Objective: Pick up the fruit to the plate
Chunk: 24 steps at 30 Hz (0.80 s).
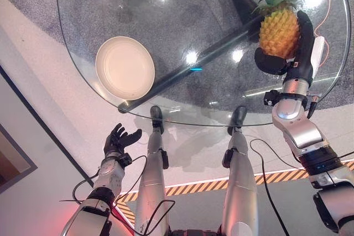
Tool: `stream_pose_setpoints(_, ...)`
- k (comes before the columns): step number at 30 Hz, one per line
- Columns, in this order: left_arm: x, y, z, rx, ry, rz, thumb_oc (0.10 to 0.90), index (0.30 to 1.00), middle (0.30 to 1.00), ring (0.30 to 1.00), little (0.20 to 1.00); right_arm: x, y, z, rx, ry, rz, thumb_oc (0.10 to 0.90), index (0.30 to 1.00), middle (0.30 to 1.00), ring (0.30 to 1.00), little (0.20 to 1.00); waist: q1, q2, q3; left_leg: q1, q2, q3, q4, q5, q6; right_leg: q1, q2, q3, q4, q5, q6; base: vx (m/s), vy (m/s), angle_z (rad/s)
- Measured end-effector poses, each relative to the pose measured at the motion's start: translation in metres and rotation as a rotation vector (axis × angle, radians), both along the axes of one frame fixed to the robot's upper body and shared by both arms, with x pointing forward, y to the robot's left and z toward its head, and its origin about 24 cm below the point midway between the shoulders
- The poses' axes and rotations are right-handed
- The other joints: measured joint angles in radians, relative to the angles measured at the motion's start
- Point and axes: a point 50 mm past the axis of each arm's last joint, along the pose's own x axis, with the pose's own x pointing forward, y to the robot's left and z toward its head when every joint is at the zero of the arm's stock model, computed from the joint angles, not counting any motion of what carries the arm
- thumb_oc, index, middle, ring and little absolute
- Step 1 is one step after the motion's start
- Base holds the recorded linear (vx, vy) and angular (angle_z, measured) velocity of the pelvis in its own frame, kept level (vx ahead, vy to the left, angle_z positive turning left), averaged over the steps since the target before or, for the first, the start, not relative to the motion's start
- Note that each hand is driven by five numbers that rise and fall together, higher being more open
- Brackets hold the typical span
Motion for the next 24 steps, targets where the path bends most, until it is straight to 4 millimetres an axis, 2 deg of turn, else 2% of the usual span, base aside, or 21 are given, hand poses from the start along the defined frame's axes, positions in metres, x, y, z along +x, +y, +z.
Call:
stream_pose_setpoints(3, 0.0001, -0.0004, -0.0001, -0.002, 0.005, -0.003, 0.8, 0.9, 0.9, 0.9, 0.9, 0.0003, -0.0003, -0.0001, -0.001, 0.007, -0.004, 0.8, 0.9, 0.9, 0.9, 0.9, 0.0, 0.0, 0.0, 0.0, 0.0, -0.001, 0.0, 0.0, 0.0, 0.001, 0.0, 0.0, 0.0, 0.0, 0.0, 0.0, 0.0, 0.0)
stream_pose_setpoints(4, 0.0001, -0.0004, -0.0002, -0.003, 0.006, -0.003, 0.8, 0.9, 0.9, 0.9, 0.9, 0.0004, -0.0004, -0.0001, -0.002, 0.009, -0.004, 0.364, 0.526, 0.526, 0.526, 0.464, 0.0, 0.0, 0.0, 0.0, 0.0, -0.001, 0.0, 0.0, 0.0, 0.001, 0.0, 0.0, 0.0, 0.0, 0.0, 0.0, 0.0, 0.0)
stream_pose_setpoints(5, 0.0001, -0.0006, -0.0003, -0.003, 0.007, -0.004, 0.8, 0.9, 0.9, 0.9, 0.9, 0.0006, -0.0007, 0.0002, -0.005, 0.012, -0.005, 0.1, 0.3, 0.3, 0.3, 0.2, 0.0, 0.0, 0.0, 0.0, 0.0, -0.001, 0.0, 0.0, 0.0, 0.001, 0.0, -0.001, 0.0, 0.0, 0.0, 0.0, 0.0, 0.0)
stream_pose_setpoints(13, 0.0003, -0.0005, -0.0002, -0.004, 0.008, -0.005, 0.8, 0.9, 0.9, 0.9, 0.9, 0.0024, -0.008, 0.0048, -0.028, 0.023, -0.035, 0.1, 0.3, 0.3, 0.3, 0.2, -0.001, 0.0, 0.0, 0.0, 0.0, -0.003, 0.001, 0.001, 0.0, 0.002, 0.0, -0.002, 0.001, 0.0, 0.0, 0.0, 0.0, 0.0)
stream_pose_setpoints(24, 0.0004, -0.0001, 0.0002, -0.009, 0.005, 0.001, 0.8, 0.9, 0.9, 0.9, 0.9, 0.0026, -0.0084, 0.0043, -0.028, 0.028, -0.038, 0.1, 0.3, 0.3, 0.3, 0.2, 0.0, 0.0, 0.0, 0.003, 0.0, -0.005, 0.001, 0.001, 0.0, 0.005, 0.0, -0.002, 0.005, 0.0, 0.0, 0.0, 0.0, 0.0)
